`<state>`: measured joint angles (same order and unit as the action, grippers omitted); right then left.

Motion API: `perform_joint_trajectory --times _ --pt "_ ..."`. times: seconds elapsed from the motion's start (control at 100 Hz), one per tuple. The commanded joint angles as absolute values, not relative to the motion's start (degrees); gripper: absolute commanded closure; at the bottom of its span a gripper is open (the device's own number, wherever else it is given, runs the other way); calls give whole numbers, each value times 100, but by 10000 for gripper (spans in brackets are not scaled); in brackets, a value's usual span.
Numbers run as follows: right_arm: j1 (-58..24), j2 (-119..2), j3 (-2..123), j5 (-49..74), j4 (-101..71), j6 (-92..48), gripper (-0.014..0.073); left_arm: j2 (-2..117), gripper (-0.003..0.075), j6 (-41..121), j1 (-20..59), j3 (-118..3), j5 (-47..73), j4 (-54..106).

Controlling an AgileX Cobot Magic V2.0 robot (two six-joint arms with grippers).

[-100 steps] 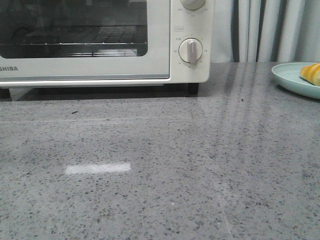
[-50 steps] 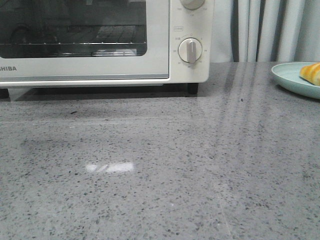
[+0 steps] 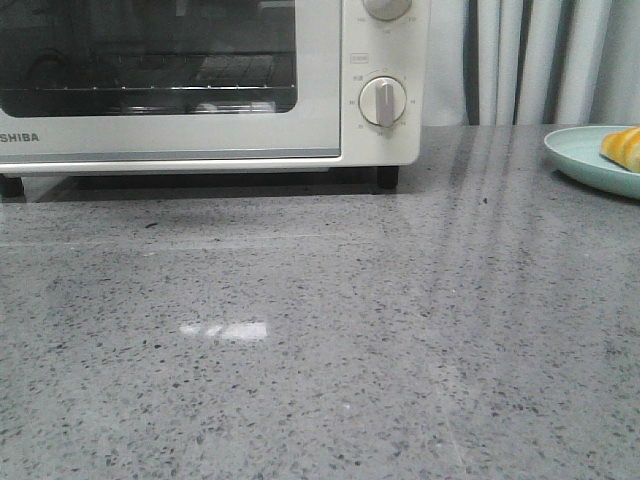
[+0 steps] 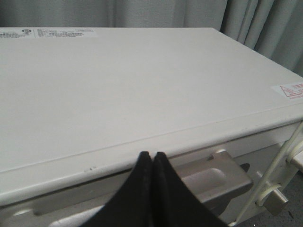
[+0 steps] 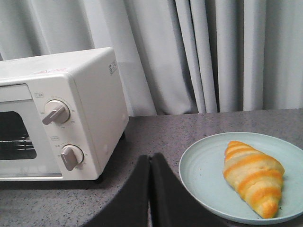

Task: Put bread in oven

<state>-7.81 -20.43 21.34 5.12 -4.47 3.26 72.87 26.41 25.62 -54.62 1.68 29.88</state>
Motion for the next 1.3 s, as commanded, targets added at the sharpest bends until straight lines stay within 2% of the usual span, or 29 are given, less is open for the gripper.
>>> perform_joint_trajectory --times 0.0,0.12,0.36,0.68,0.98,1.18,1.29 --pt "-795 -2117 2352 151 -374 298 653 7186 741 2626 2549 -5593 474 2881" --pt "-795 -2117 2352 149 -374 298 653 6836 742 2626 2549 -5442 1355 2843" --pt "-795 -2117 2352 149 -374 298 653 5935 741 2626 2549 -4511 2107 3308" --pt "-795 -2117 2352 149 -374 298 653 5597 741 2626 2549 -3512 2220 3354" --pt "-795 -2167 2361 200 -717 298 653 5597 741 2626 2549 -3355 2220 3331" --pt "-795 -2727 3080 806 -694 298 653 5597 741 2626 2549 -3354 2524 3316" --pt "-795 -3426 3858 1632 -629 298 653 5597 741 2626 2549 -3354 2624 3248"
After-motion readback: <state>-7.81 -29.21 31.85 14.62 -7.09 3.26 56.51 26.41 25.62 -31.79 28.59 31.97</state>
